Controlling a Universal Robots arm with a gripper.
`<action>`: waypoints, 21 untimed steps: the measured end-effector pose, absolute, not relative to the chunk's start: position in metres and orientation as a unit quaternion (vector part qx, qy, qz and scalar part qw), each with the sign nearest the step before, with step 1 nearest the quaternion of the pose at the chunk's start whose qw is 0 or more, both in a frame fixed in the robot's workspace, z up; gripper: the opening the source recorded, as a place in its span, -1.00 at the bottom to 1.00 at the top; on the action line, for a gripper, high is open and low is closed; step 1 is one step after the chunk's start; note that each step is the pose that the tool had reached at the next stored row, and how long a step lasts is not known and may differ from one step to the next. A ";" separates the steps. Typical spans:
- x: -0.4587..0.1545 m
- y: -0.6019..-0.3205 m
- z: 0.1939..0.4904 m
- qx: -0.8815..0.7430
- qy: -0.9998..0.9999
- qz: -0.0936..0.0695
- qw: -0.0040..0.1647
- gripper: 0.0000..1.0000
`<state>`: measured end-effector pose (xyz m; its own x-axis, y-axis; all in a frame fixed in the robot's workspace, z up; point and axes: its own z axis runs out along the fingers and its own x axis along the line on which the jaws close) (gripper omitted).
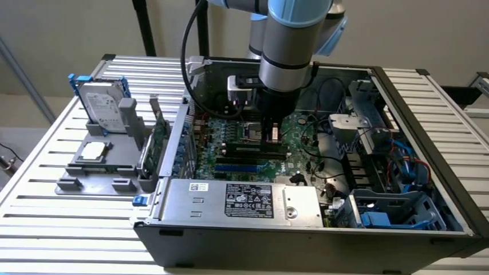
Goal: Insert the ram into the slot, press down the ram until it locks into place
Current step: 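Insert the ram into the slot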
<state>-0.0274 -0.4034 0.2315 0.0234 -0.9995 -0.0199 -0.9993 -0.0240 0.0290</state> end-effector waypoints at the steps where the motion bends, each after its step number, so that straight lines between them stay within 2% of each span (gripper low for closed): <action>1: -0.028 -0.403 0.231 0.715 -0.699 -0.017 0.003 -0.74; 21: -0.029 -0.401 0.227 0.714 -0.700 -0.017 0.003 -0.74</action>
